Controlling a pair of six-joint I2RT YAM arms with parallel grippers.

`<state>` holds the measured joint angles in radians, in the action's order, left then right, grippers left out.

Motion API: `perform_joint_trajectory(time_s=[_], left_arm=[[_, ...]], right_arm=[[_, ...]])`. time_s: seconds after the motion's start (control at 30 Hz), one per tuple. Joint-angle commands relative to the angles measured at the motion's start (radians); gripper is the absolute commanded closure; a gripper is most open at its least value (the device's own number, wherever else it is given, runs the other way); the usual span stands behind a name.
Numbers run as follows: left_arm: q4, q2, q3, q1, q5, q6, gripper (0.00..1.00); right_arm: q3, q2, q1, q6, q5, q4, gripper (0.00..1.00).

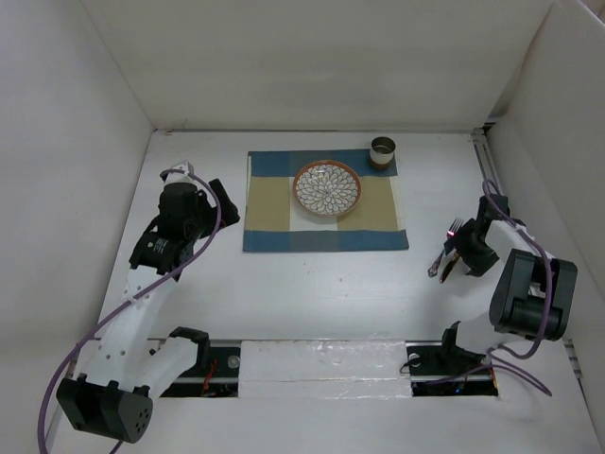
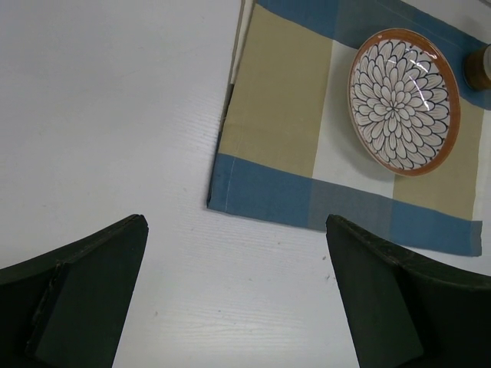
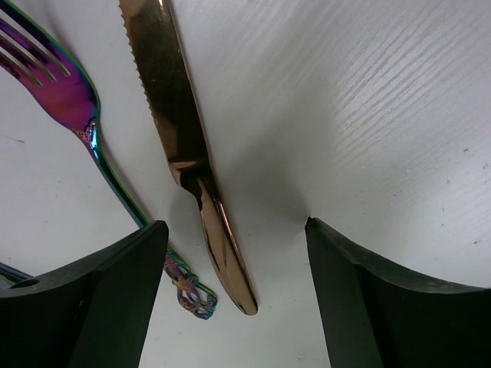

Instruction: Set the dinner table for one person

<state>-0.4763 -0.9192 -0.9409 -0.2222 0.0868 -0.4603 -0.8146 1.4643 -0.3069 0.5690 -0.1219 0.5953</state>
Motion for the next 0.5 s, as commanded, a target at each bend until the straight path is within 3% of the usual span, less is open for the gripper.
perform_joint_trajectory(time_s=[0.0, 0.13, 0.27, 0.47], left_arm=[[0.005, 0.022, -0.007, 0.000, 0.018, 0.012, 0.00], [0.005, 0.022, -0.016, 0.000, 0.018, 0.012, 0.00], [-0.005, 0.013, -0.016, 0.000, 0.041, 0.012, 0.00], [-0.005, 0.022, -0.016, 0.000, 0.051, 0.012, 0.00]], right_arm=[[-0.040, 0.016, 0.019, 0.019, -0.039, 0.031, 0.22], [-0.058, 0.073, 0.029, 0.019, -0.058, 0.031, 0.23], [-0.067, 0.125, 0.038, 0.028, -0.067, 0.040, 0.31], [-0.078, 0.162, 0.048, 0.037, -0.087, 0.026, 0.58]])
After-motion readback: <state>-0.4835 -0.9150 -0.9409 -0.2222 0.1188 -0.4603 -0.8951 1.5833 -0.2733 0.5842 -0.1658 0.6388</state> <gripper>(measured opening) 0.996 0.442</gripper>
